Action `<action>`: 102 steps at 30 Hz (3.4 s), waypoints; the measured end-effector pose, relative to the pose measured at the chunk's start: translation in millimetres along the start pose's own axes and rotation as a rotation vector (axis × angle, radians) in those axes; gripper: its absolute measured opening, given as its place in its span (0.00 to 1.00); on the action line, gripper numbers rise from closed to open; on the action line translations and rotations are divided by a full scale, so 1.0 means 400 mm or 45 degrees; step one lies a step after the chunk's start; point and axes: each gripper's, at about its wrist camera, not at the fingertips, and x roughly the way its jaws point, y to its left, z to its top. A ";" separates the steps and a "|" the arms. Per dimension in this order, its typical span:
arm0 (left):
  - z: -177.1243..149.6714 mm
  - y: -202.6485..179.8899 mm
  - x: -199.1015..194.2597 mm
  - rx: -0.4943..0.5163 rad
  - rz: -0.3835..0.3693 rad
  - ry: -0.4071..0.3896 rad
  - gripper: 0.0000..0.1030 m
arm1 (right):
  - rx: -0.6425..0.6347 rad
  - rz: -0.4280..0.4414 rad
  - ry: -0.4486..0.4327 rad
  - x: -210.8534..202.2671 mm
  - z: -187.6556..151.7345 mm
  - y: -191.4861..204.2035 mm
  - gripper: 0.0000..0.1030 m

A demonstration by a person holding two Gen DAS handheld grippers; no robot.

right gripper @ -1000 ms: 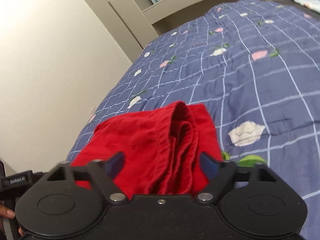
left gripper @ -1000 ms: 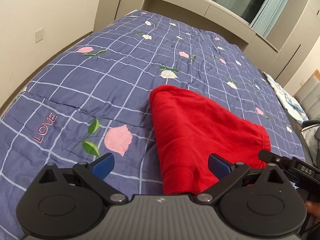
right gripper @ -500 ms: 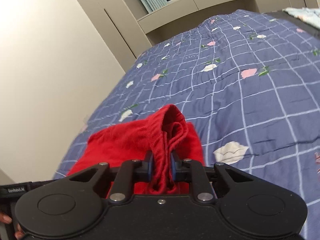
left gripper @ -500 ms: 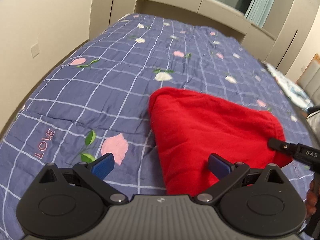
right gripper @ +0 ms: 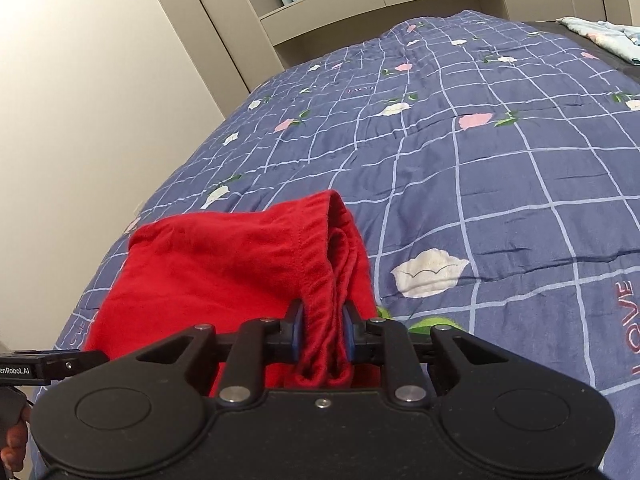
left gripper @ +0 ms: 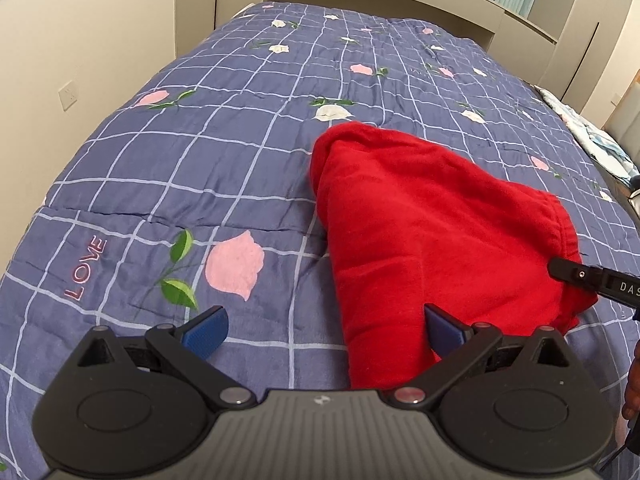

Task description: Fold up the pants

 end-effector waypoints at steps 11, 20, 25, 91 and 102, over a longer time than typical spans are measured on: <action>0.071 -0.007 -0.028 0.025 0.007 -0.100 0.99 | -0.106 -0.084 -0.067 -0.035 0.032 0.026 0.44; 0.164 -0.024 0.057 0.026 0.074 -0.139 0.99 | -0.224 -0.180 -0.177 -0.001 0.107 0.075 0.87; 0.169 -0.020 0.140 0.037 0.126 -0.049 0.99 | -0.392 -0.357 -0.111 0.109 0.114 0.089 0.87; -0.041 0.017 0.049 0.000 0.037 -0.002 1.00 | -0.335 -0.341 -0.093 -0.020 -0.130 0.044 0.99; -0.035 0.015 0.054 -0.004 0.037 0.009 1.00 | -0.313 -0.324 -0.099 -0.020 -0.132 0.038 1.00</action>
